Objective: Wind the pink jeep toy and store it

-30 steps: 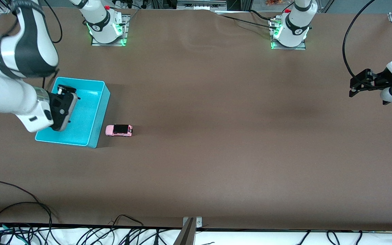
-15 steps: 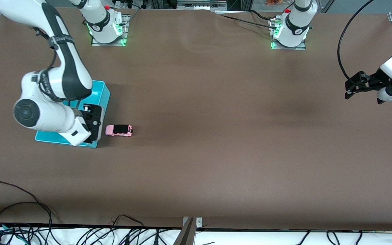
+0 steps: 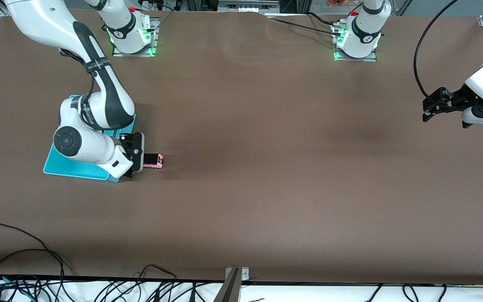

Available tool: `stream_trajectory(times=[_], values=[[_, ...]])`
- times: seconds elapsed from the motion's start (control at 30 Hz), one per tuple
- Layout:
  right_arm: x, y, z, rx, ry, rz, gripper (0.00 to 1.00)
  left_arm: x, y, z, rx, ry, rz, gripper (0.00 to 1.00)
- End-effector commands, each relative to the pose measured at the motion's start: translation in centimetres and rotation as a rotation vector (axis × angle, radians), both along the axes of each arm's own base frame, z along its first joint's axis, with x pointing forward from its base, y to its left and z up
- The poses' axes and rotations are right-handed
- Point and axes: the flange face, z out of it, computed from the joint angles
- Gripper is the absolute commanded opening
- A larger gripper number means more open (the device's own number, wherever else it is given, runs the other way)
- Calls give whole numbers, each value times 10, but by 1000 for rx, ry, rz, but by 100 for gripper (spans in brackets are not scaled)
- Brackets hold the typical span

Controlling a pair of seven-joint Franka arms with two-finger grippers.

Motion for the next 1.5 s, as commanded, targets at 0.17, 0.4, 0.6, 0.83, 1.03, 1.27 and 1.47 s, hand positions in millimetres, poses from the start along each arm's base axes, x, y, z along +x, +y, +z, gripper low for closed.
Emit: stream_trajectory(times=[0.17, 0.4, 0.6, 0.83, 1.03, 1.27, 1.47], values=[[-24, 5, -31, 9, -80, 27, 100, -10, 2, 6, -2, -18, 12, 100], [-31, 11, -44, 11, -99, 38, 100, -10, 3, 8, -4, -18, 13, 100], [-34, 13, -58, 0, -111, 58, 81, -12, 3, 8, -55, 37, 26, 100], [-34, 13, -59, -19, -117, 86, 47, -15, 5, 6, -59, 71, 34, 100], [-33, 8, -61, -21, -108, 77, 24, -15, 4, 3, -63, 83, 34, 100], [-23, 9, -45, -17, -140, 73, 21, -13, 3, -3, -62, 93, 31, 100], [-11, 8, -17, -27, -101, 67, 19, -13, 1, 0, -65, 88, 29, 100]])
